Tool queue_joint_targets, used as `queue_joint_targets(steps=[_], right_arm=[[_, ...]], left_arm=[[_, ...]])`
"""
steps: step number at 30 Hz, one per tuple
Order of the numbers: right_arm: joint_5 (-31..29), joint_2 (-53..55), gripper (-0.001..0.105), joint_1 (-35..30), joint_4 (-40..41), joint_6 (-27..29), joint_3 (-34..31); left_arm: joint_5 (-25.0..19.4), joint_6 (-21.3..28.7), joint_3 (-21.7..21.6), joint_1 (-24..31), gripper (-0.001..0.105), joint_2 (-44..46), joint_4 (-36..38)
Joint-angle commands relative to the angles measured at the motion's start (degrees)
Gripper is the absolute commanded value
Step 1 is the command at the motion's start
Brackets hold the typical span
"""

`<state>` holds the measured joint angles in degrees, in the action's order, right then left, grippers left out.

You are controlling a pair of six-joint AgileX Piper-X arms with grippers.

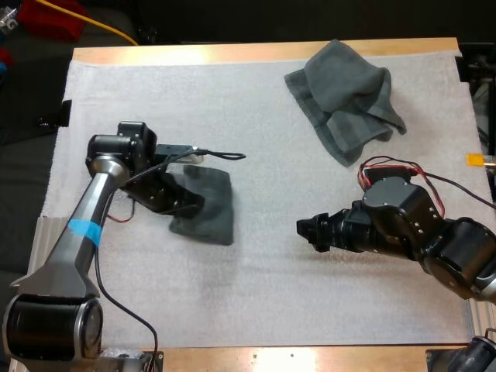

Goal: Pick towel from pile, fold and stack

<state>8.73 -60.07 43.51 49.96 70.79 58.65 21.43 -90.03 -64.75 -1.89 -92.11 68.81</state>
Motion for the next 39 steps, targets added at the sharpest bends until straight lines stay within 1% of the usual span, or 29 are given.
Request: queue_joint_targets(steps=[1,5,6,7,12,13,15,20,23,24,28,30,31,32,35,37,39], right_arm=[[0.5,0.7,0.076,0.0,-0.5,0.4,0.5],[0.5,0.7,0.076,0.0,-0.5,1.0,0.5],[1.0,0.7,0.076,0.0,-0.5,1.0,0.5],[1.5,0.7,0.076,0.0,-0.7,1.0,0.5],[2.3,0.7,0.076,0.0,-1.4,1.0,0.5],[2.5,0.7,0.076,0.0,-1.3,1.4,0.5],[3.2,0.7,0.076,0.0,-1.3,1.4,0.5],[4.4,0.7,0.076,0.0,-1.3,1.4,0.5],[4.4,0.7,0.076,0.0,-1.3,1.7,0.5],[4.9,0.7,0.076,0.0,-1.3,1.9,0.5],[5.2,0.7,0.076,0.0,-1.3,1.9,0.5],[5.2,0.7,0.076,0.0,-1.3,1.9,0.5],[5.2,0.7,0.076,0.0,-1.3,1.9,0.5],[5.2,0.7,0.076,0.0,-1.3,1.9,0.5],[5.2,0.7,0.076,0.0,-1.3,1.9,0.5],[5.2,0.7,0.076,0.0,-1.3,1.9,0.5],[5.2,0.7,0.076,0.0,-1.3,1.9,0.5]], left_arm=[[-3.9,0.3,-0.4,1.2,0.000,0.7,0.6],[-10.4,0.3,-0.4,3.4,0.000,0.7,0.6],[-13.6,0.3,-0.4,4.3,0.000,0.7,0.5],[-15.4,0.3,-0.4,4.9,0.000,0.7,0.3],[-19.6,0.3,-0.4,6.9,0.000,0.7,-0.6],[-24.9,0.3,-0.4,7.6,0.000,0.7,-1.1],[-27.6,0.4,-0.4,8.5,0.000,0.7,-2.2],[-30.6,0.4,-0.4,10.9,0.000,0.7,-3.6],[-30.6,0.4,-0.4,12.1,0.000,0.7,-4.2],[-30.6,0.4,-0.4,12.5,0.004,0.7,-4.4],[-31.0,0.4,-0.4,12.5,0.029,0.7,-5.4],[-32.5,0.4,-0.4,12.5,0.042,0.7,-5.7],[-35.1,0.4,-0.4,12.5,0.049,0.7,-5.8],[-39.4,0.1,-0.4,12.5,0.058,0.7,-6.0],[-43.0,-0.2,-0.4,12.5,0.061,0.7,-6.3],[-43.7,-1.5,-0.4,12.5,0.061,0.7,-6.3],[-42.7,-2.2,-0.4,12.5,0.061,1.3,-6.0]])
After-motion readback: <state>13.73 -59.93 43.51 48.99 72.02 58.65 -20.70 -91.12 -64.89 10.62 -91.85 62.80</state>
